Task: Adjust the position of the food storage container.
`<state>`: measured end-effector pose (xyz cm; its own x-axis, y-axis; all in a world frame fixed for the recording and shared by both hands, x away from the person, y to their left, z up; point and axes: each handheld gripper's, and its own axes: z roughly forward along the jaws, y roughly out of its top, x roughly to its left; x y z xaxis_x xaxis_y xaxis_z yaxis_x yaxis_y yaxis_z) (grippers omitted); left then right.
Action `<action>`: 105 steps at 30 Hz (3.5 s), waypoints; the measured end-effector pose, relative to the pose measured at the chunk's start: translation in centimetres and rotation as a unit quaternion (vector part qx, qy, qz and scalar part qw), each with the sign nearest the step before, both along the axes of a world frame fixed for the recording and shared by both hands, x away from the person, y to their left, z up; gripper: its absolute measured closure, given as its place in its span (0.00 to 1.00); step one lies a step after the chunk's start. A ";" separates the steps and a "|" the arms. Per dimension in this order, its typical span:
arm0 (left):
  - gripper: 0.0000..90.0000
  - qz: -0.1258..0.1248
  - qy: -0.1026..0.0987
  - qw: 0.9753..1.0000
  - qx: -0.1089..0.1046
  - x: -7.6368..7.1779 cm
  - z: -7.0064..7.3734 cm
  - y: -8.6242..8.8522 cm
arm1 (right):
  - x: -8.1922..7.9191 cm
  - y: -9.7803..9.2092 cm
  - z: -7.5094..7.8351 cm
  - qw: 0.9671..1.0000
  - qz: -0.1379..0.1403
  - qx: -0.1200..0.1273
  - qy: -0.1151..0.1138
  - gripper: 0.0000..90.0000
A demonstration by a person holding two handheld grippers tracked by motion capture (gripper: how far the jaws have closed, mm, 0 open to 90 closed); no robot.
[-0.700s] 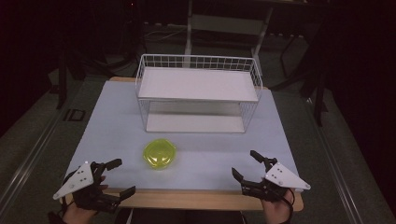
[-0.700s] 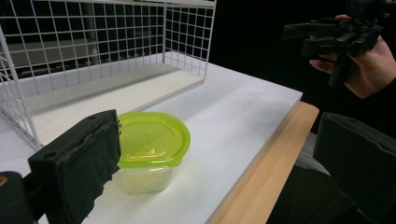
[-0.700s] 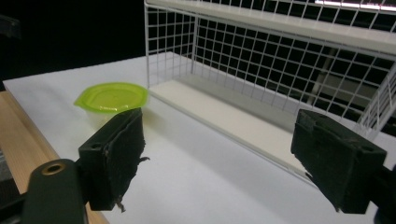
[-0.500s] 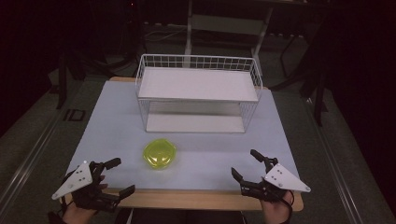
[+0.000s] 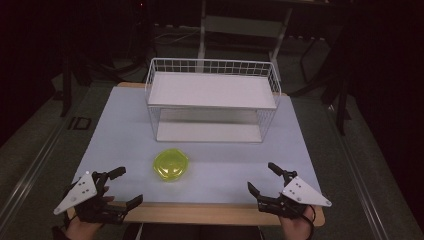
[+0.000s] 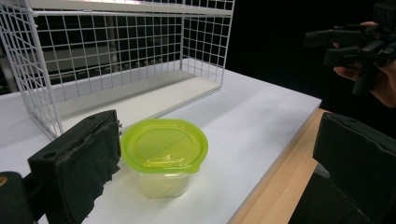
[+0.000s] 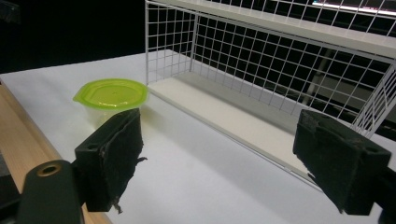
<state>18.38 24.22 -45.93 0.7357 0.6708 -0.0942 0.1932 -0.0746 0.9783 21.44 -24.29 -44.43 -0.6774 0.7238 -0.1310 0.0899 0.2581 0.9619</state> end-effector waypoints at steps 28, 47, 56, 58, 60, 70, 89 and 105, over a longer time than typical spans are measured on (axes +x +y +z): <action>0.37 0.053 0.061 0.995 0.062 7.1 0.1 1.2 | -0.1 0.4 -0.2 1.000 0.016 0.002 0.005 0.17; 1.00 0.063 0.196 0.968 0.146 9.9 -3.9 -0.4 | -0.1 0.4 -0.2 1.000 0.023 0.004 0.009 0.18; 1.00 0.036 0.230 0.960 0.154 11.2 -5.6 -2.5 | -0.2 0.4 -0.2 1.000 0.023 0.003 0.009 0.18; 1.00 0.035 0.234 0.960 0.152 11.4 -5.7 -2.9 | -0.2 0.4 -0.2 1.000 0.024 0.004 0.009 0.18; 1.00 0.033 0.238 0.960 0.143 11.7 -5.9 -3.2 | -0.2 0.4 -0.2 1.000 0.026 0.003 0.010 0.18; 1.00 0.016 0.239 0.960 0.146 13.2 -6.2 -6.1 | -0.2 0.3 -0.1 1.000 0.025 0.003 0.011 0.18; 1.00 0.052 0.264 0.953 0.136 12.1 -6.1 -5.7 | -0.3 0.3 -0.1 1.000 0.028 -0.001 0.013 0.18; 1.00 0.031 0.305 0.945 0.112 12.2 -7.3 -8.6 | -0.3 0.2 -0.1 0.999 0.029 -0.002 0.014 0.18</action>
<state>30.57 15.60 -53.20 0.5482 0.7646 -0.3388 0.7270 -0.2355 0.6450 21.18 -24.04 -44.52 -0.7212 0.6833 -0.1140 0.1026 0.2681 0.9579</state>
